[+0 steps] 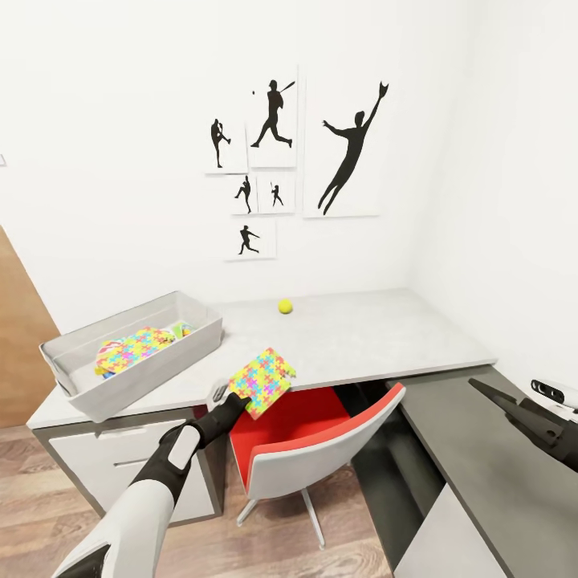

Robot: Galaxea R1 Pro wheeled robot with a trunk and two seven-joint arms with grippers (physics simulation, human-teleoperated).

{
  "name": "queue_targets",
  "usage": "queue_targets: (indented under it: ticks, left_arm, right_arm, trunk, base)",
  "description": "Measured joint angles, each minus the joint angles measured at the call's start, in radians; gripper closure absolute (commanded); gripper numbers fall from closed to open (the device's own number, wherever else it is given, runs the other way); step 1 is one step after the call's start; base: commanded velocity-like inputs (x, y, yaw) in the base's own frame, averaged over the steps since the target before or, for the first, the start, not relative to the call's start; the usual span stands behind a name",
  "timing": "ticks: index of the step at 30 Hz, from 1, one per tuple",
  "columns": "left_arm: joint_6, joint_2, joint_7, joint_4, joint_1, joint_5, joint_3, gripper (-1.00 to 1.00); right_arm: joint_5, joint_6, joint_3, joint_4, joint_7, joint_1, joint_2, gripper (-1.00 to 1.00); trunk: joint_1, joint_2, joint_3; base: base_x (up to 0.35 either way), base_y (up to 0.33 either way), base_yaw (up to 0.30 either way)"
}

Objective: Put all the toys in the child's room - the three board games (two on the bed and one on the table), the two jigsaw puzzles on the table, and the tennis ball on the table - inside the toy box on the table in the child's room.

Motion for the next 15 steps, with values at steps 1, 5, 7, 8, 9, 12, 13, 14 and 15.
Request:
queue_targets:
  ticks: [1,5,7,8,9,12,13,14,15]
  left_arm:
    - [0.000,0.000,0.000,0.000,0.000,0.000,0.000,1.00]
    - [0.000,0.000,-0.001,0.000,0.000,0.000,-0.001,1.00]
    - [0.000,0.000,-0.001,0.000,0.000,0.000,-0.001,1.00]
    - [0.000,0.000,-0.001,0.000,0.000,-0.002,-0.001,1.00]
    - [0.001,0.000,-0.001,0.000,0.000,-0.002,-0.001,1.00]
    - [0.004,0.000,-0.002,0.000,0.000,-0.002,-0.001,1.00]
    - [0.004,0.000,-0.002,0.000,0.000,-0.002,-0.001,1.00]
    - [0.006,0.000,-0.002,0.000,0.000,-0.002,-0.001,1.00]
    - [0.007,0.001,-0.003,0.000,0.000,-0.001,-0.001,1.00]
  right_arm:
    - [0.000,0.000,0.000,0.000,0.000,0.000,0.000,-1.00]
    - [0.000,0.000,0.000,0.000,0.000,0.000,0.000,-1.00]
    - [0.000,0.000,0.000,0.000,0.001,0.000,0.000,-1.00]
    - [0.000,0.000,0.000,0.000,0.001,0.000,0.000,-1.00]
    - [0.000,0.000,0.000,0.000,0.001,0.000,0.000,-1.00]
    - [0.000,0.000,0.000,0.000,0.001,0.000,0.000,-1.00]
    - [0.000,0.000,0.000,0.000,0.001,0.000,0.000,-1.00]
    - [0.000,0.000,0.000,0.000,0.001,0.000,0.000,-1.00]
    - [0.000,0.000,0.000,0.000,0.001,0.000,0.000,-1.00]
  trunk:
    - [0.000,0.000,0.000]
    - [0.000,0.000,0.000]
    - [-0.004,0.007,0.003]
    - [-0.008,0.014,0.006]
    - [-0.011,0.021,0.009]
    - [-0.023,0.042,0.019]
    - [-0.027,0.049,0.022]
    - [-0.031,0.056,0.025]
    - [-0.034,0.063,0.028]
  base:
    - [0.000,0.000,0.000]
    - [0.000,0.000,0.000]
    - [0.000,0.000,0.000]
    - [0.000,0.000,0.000]
    - [0.000,0.000,0.000]
    - [0.000,0.000,0.000]
    - [0.000,0.000,0.000]
    - [0.000,0.000,0.000]
    - [0.000,0.000,0.000]
